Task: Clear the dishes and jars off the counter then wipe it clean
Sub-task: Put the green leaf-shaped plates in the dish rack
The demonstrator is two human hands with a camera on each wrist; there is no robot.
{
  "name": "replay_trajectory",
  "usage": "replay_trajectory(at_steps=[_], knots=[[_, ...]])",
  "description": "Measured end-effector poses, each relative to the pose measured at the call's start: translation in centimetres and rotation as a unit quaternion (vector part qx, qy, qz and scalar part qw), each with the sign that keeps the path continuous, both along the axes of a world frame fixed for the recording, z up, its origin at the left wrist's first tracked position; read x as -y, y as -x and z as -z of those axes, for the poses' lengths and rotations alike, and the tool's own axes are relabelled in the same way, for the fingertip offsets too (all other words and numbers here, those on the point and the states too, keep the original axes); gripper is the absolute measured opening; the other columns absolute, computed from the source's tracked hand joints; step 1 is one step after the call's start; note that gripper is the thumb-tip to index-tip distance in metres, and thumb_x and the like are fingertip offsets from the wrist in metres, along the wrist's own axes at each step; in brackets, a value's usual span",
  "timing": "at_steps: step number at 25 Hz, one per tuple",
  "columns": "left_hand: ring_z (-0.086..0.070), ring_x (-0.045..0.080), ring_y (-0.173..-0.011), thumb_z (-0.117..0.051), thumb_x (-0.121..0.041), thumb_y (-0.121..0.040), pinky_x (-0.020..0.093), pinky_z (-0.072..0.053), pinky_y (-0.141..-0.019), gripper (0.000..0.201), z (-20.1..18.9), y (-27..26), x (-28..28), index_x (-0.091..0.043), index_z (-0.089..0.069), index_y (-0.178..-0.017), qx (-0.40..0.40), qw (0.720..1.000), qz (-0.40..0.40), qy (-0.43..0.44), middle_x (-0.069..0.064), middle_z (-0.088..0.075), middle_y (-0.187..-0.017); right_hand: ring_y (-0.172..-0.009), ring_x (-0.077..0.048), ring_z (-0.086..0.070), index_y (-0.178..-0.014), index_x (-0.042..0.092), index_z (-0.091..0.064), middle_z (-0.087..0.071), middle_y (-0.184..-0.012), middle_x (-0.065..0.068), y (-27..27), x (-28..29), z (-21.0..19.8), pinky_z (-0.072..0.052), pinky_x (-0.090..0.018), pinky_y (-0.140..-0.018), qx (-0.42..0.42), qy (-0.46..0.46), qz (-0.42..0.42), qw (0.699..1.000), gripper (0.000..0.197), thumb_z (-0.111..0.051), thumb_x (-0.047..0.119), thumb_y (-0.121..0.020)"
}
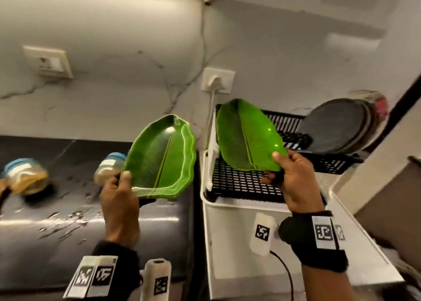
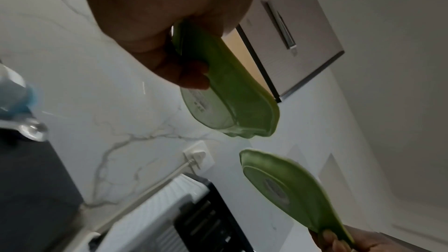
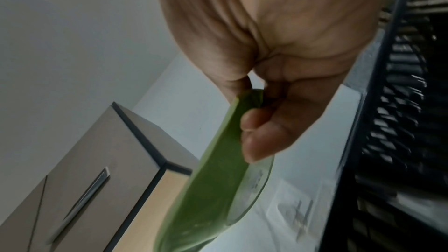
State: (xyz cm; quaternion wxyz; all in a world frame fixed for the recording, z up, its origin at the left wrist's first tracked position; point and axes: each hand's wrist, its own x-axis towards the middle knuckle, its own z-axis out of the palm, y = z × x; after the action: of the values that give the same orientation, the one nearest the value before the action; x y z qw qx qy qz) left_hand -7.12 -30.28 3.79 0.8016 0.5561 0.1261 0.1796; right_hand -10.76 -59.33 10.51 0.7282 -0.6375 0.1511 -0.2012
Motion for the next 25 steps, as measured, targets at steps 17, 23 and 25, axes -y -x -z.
replay_trajectory(at_steps=[17, 23, 25], knots=[[-0.062, 0.023, -0.086, -0.049, -0.023, -0.098, 0.05, -0.054, -0.082, 0.019, -0.5, -3.2, 21.8, -0.015, -0.065, -0.106, -0.002, 0.999, 0.043, -0.008, 0.009, -0.067, -0.095, -0.092, -0.047, -0.061, -0.11, 0.006, -0.06, -0.064, -0.097, -0.027, -8.1, 26.7, -3.9, -0.047, -0.043, -0.073, -0.103, 0.591, 0.242, 0.763, 0.029, -0.047, 0.019, -0.087], [-0.063, 0.026, -0.088, -0.048, -0.024, -0.098, 0.055, -0.054, -0.083, 0.019, -0.3, -3.9, 22.5, -0.017, -0.065, -0.102, 0.004, 0.998, 0.049, -0.025, 0.008, -0.067, -0.094, -0.09, -0.044, -0.062, -0.103, 0.007, -0.062, -0.065, -0.096, -0.023, -10.7, 26.1, -2.5, -0.047, -0.041, -0.072, -0.131, 0.65, 0.181, 0.726, 0.026, -0.048, 0.024, -0.088], [-0.063, 0.027, -0.088, -0.048, -0.024, -0.098, 0.061, -0.052, -0.086, 0.019, -0.2, -4.0, 22.4, -0.016, -0.065, -0.102, 0.004, 0.998, 0.049, -0.027, 0.009, -0.067, -0.094, -0.088, -0.042, -0.063, -0.099, 0.008, -0.063, -0.066, -0.093, -0.021, -11.4, 25.6, -1.8, -0.048, -0.041, -0.071, -0.134, 0.652, 0.149, 0.731, 0.024, -0.048, 0.023, -0.088]])
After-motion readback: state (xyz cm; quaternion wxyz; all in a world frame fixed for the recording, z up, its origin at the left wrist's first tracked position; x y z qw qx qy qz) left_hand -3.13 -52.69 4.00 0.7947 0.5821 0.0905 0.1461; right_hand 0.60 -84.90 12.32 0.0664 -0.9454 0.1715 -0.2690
